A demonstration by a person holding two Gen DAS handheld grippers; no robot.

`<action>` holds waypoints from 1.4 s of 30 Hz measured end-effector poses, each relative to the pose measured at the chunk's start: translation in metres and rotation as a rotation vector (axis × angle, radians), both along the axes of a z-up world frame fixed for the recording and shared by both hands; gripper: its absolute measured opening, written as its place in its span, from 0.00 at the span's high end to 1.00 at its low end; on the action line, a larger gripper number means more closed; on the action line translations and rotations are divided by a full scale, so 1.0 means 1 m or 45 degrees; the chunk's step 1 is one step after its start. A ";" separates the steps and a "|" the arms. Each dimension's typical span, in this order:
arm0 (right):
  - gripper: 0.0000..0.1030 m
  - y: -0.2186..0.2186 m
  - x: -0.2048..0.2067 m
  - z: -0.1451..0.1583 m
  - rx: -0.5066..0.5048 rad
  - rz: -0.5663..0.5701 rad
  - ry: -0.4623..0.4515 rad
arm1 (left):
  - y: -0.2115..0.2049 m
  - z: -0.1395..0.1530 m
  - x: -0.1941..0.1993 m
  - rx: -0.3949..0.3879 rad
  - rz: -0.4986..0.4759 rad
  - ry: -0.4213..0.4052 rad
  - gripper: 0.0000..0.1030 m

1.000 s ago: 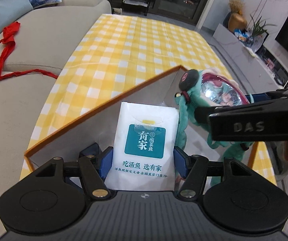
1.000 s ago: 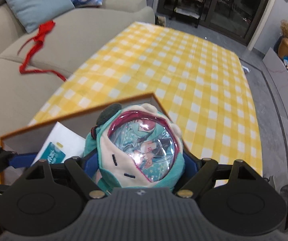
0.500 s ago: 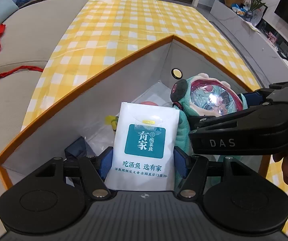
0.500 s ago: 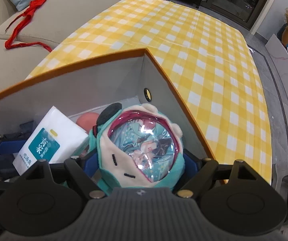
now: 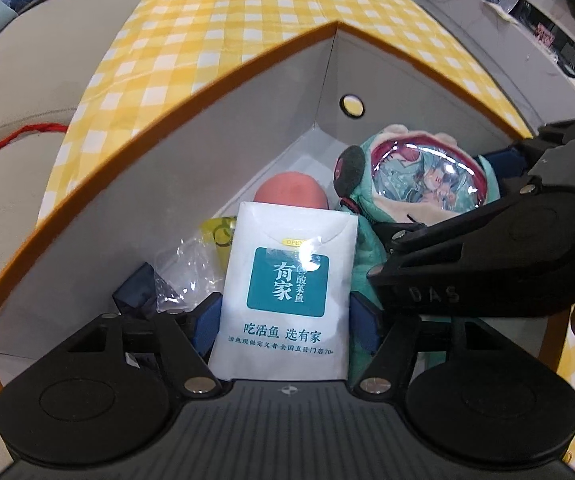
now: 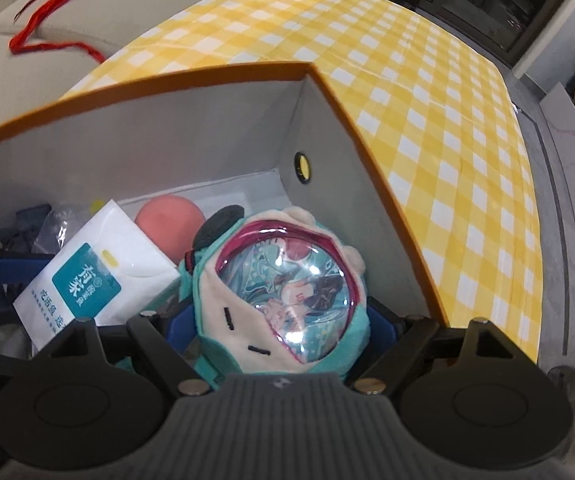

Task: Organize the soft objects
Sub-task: 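Lower the plush bag and white pouch into the orange box and open both tools, then withdraw both open tools from the box toward the remaining table items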

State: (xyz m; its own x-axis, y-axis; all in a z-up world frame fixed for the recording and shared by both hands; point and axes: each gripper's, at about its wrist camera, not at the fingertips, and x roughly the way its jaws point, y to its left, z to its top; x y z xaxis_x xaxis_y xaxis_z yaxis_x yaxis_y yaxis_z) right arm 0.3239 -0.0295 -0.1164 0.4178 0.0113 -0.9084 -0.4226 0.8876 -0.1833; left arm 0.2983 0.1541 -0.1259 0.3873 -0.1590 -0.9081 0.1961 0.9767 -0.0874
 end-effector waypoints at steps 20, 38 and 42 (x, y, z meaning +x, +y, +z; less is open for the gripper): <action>0.08 0.003 -0.010 0.041 -0.056 -0.023 -0.062 | 0.020 0.020 0.000 0.007 0.118 -0.001 0.14; 0.08 -0.049 -0.091 0.112 -0.059 -0.098 -0.198 | 0.049 0.068 -0.040 -0.095 0.171 -0.188 0.14; 0.08 -0.072 -0.117 0.115 -0.003 -0.141 -0.176 | 0.051 0.077 -0.062 -0.186 0.132 -0.243 0.14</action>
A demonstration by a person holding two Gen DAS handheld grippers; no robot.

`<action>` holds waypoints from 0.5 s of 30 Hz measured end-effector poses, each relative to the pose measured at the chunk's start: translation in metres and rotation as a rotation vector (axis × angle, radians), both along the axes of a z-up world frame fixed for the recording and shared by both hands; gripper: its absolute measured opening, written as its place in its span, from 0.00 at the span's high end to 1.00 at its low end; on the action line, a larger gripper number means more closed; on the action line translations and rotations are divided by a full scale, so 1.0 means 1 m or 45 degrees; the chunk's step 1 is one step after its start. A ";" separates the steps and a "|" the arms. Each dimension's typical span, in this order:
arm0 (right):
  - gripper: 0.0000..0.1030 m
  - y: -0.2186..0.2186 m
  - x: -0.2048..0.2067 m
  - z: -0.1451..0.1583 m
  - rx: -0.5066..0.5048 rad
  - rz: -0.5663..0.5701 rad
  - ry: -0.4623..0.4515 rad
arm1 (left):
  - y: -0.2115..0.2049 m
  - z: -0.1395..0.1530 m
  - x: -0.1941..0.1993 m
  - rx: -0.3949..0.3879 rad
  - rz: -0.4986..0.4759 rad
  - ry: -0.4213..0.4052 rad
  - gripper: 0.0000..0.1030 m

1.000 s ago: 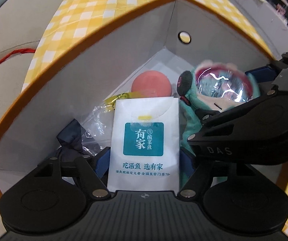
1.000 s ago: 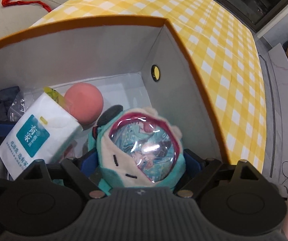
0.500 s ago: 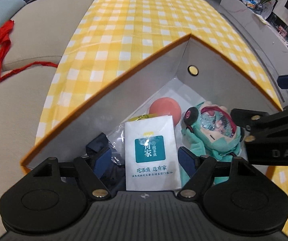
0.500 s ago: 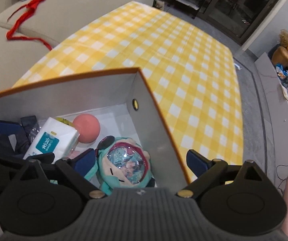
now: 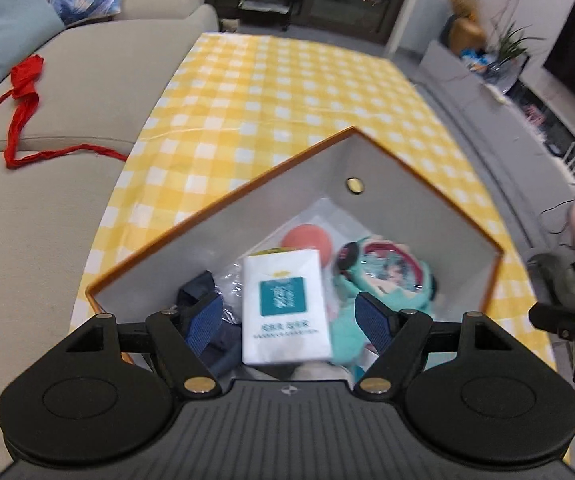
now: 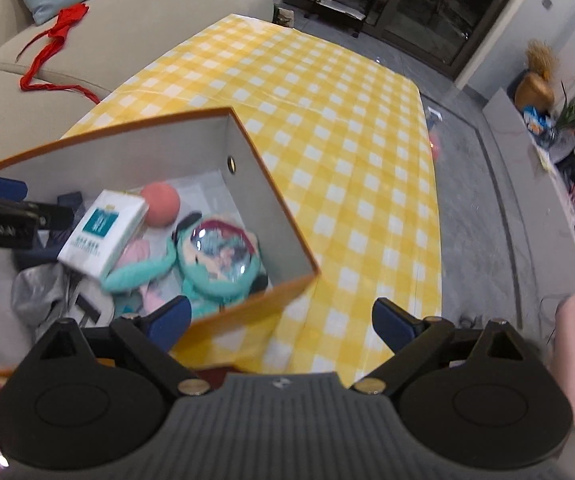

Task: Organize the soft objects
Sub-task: 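Withdraw both open tools from the box toward the remaining table items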

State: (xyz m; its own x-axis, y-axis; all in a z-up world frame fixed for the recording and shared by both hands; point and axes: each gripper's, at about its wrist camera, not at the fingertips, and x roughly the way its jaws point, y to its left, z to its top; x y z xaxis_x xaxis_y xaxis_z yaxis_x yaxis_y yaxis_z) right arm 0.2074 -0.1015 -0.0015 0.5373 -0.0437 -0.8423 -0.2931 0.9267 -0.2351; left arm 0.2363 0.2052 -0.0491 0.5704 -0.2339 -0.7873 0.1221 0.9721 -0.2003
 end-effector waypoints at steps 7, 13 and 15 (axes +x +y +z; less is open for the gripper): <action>0.08 -0.038 -0.043 0.000 0.060 -0.046 0.005 | -0.006 0.007 -0.030 -0.048 0.003 -0.053 0.14; 0.08 -0.071 -0.084 -0.013 0.083 -0.019 0.058 | -0.027 0.005 -0.053 -0.004 -0.018 -0.077 0.14; 0.08 -0.080 -0.100 -0.021 0.072 0.021 0.078 | -0.035 0.002 -0.062 0.024 -0.037 -0.078 0.14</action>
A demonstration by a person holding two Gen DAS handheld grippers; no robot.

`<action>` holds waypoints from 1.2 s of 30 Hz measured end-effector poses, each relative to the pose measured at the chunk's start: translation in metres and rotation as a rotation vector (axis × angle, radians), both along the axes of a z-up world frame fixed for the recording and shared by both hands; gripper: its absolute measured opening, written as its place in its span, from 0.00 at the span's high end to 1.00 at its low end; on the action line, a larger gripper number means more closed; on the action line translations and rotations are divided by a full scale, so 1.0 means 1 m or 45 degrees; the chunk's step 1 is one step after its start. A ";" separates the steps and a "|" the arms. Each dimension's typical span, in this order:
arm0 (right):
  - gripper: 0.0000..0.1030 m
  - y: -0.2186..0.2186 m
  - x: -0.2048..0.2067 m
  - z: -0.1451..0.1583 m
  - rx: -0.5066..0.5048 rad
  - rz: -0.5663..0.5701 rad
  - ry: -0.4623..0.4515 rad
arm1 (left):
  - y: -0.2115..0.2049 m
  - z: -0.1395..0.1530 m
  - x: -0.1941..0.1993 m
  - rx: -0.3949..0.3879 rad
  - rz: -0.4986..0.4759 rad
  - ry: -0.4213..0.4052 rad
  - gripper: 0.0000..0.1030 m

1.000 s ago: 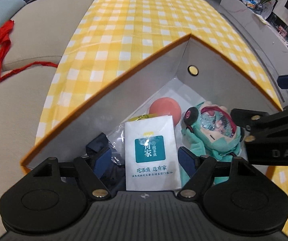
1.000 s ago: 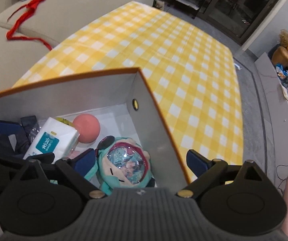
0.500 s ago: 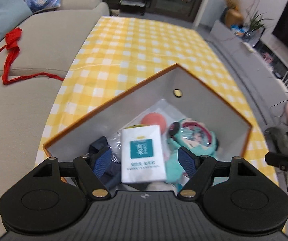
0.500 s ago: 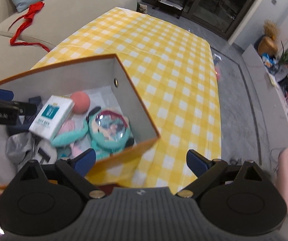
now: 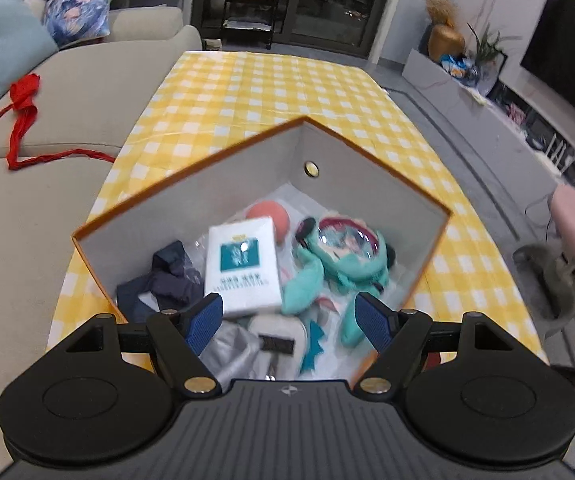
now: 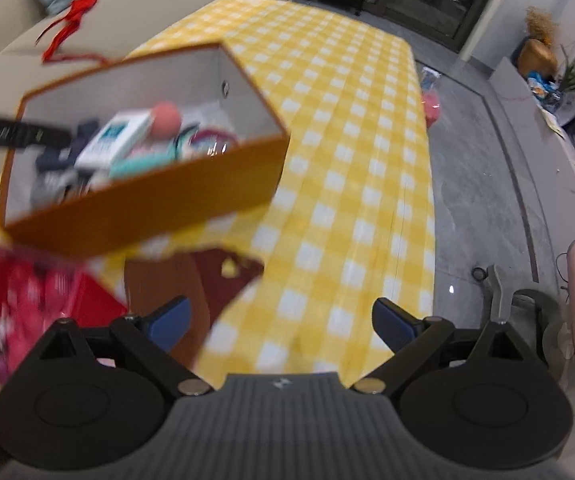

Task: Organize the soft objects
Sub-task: 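Withdraw both open tools from the box toward the remaining table items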

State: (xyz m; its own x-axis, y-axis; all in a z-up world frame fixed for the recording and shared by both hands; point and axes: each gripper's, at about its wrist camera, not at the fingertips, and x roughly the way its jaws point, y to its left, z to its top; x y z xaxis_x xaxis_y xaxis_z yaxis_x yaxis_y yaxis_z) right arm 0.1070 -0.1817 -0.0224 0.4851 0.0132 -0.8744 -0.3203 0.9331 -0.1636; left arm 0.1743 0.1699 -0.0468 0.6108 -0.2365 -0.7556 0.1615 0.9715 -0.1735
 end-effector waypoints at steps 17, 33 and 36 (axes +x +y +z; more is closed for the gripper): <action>0.10 -0.035 -0.080 -0.079 0.297 0.136 0.119 | -0.044 0.016 -0.073 0.100 0.018 0.105 0.14; 0.11 -0.031 -0.093 -0.083 0.266 0.171 0.014 | -0.160 0.000 -0.049 0.513 -0.324 0.258 0.14; 0.11 -0.036 -0.097 -0.084 0.273 0.171 0.002 | -0.174 -0.011 -0.042 0.570 -0.386 0.290 0.14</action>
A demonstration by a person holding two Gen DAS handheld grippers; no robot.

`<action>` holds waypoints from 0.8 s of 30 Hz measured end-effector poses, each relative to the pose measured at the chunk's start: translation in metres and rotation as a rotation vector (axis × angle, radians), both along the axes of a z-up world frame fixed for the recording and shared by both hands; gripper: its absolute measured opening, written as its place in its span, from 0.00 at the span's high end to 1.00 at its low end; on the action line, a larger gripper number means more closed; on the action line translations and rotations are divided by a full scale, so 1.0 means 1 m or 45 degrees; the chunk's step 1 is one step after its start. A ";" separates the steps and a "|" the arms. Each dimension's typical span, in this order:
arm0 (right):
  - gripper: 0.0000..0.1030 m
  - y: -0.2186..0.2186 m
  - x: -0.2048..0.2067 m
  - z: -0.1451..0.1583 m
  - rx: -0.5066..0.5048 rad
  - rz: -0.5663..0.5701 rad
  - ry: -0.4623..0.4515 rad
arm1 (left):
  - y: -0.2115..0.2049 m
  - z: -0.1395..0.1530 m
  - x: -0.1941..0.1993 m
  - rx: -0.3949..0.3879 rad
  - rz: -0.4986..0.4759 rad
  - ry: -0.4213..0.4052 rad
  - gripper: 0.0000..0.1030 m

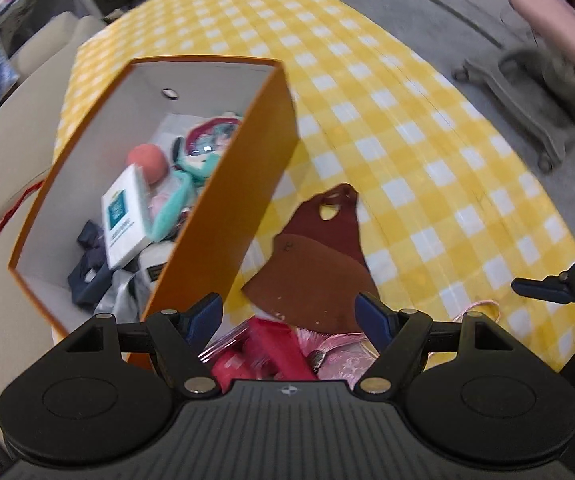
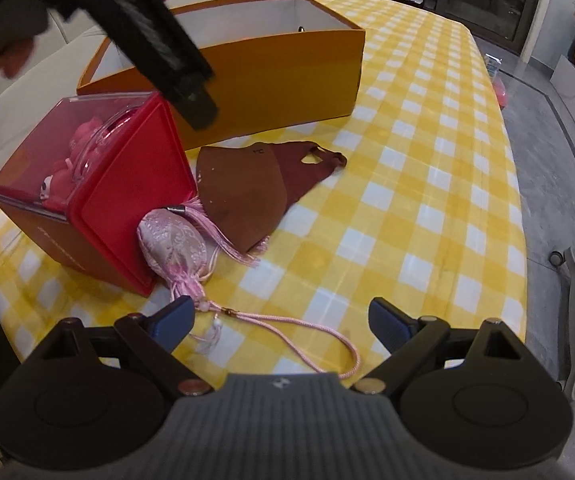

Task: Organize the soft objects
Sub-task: 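Withdraw both open tools from the box toward the remaining table items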

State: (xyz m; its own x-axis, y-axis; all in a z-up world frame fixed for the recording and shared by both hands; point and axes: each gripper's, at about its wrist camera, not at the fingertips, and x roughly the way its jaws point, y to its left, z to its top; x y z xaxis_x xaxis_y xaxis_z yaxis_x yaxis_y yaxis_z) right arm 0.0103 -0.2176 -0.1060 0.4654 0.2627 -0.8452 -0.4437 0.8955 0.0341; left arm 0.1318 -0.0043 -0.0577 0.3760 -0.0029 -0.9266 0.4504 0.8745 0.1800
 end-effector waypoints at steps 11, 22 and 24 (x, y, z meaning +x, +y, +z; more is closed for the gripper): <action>0.25 0.037 -0.026 -0.012 -0.068 0.346 -0.127 | -0.009 -0.008 0.014 -0.052 -0.003 0.040 0.14; 0.91 0.065 -0.013 -0.036 -0.134 0.452 -0.077 | -0.002 -0.012 0.012 -0.008 -0.003 0.035 0.14; 0.92 0.058 -0.010 -0.038 -0.145 0.409 -0.056 | -0.004 -0.015 0.013 -0.013 0.008 0.043 0.14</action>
